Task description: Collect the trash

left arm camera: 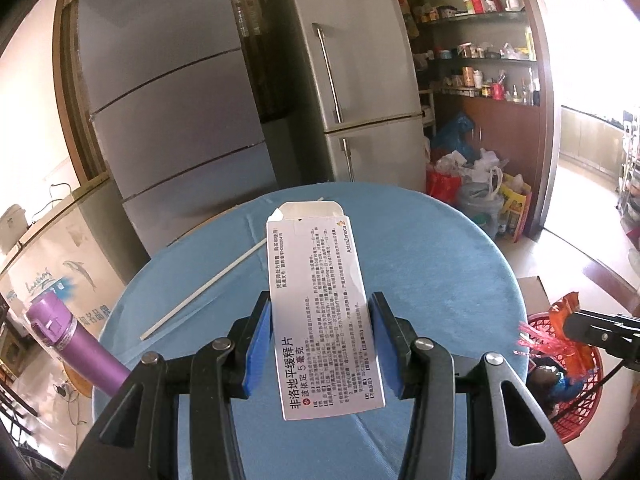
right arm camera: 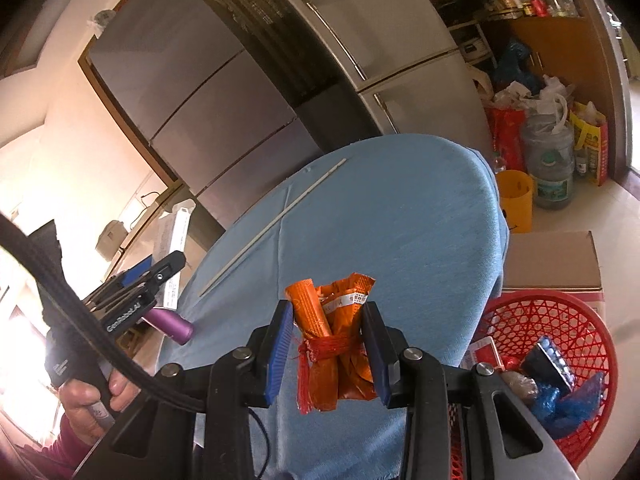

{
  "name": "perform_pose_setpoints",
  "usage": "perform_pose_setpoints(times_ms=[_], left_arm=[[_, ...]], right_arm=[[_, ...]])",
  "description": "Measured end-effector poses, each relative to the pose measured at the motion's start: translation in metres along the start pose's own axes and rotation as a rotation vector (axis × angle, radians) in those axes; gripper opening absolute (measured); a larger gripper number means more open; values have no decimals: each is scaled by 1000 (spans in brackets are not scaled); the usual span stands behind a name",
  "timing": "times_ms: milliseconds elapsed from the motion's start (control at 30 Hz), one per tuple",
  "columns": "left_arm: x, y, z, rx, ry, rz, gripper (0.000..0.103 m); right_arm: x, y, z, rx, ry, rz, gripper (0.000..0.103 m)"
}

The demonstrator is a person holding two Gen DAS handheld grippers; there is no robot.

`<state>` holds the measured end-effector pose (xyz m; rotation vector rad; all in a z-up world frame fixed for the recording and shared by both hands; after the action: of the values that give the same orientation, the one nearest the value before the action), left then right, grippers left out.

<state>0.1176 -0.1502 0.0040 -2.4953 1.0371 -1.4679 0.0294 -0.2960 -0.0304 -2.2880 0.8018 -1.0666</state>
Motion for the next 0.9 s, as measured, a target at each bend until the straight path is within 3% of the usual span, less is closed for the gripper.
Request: perform_pose_setpoints(times_ms=[300, 900], left_arm=[[1, -2, -22, 48, 33, 2, 49], [-3, 2, -34, 39, 42, -6, 49]], right_arm=[[2, -6, -6, 20, 17, -15, 38], [4, -11, -11, 25, 24, -31, 38]])
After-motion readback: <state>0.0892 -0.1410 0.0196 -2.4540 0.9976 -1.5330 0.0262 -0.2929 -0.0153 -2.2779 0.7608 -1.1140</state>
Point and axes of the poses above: each gripper's, at about its wrist camera, not at the fingertips, and z roughly the way its jaws point, y to its right, x to its top, the point moved 5 cm from there along z, roughly the way its jaws point, and after that the axes turned 13 degrees about z, right-handed, at the moved point
